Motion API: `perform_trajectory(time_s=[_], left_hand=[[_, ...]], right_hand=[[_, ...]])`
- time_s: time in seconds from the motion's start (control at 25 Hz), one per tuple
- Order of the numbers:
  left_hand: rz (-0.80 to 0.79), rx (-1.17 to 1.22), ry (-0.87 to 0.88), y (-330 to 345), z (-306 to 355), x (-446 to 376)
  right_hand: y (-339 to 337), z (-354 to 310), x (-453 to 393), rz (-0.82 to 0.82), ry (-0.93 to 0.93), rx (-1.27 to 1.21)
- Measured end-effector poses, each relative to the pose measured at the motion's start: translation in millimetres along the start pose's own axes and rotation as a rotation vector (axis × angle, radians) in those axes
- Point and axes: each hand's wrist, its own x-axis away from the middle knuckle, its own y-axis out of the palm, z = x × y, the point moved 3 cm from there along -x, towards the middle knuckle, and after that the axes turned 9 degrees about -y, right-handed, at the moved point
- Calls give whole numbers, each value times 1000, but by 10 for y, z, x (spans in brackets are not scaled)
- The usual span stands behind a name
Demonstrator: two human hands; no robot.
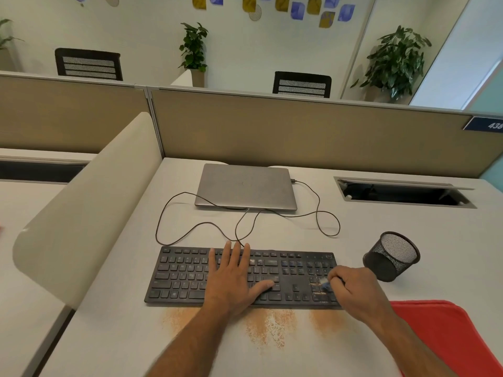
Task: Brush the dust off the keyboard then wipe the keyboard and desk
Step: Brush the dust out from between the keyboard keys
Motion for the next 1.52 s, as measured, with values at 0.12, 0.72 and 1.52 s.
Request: perform_trajectory(time_s=[0.12,0.72,1.52], left_hand=[[3,3,-1,0,-4,-1],[1,0,-1,8,-6,-4],[-4,1,-5,17,-4,-10]], right_hand=[[92,-60,-28,-10,-21,-48],[163,-17,6,53,-18,171],[185,-165,-86,-140,-155,-77]])
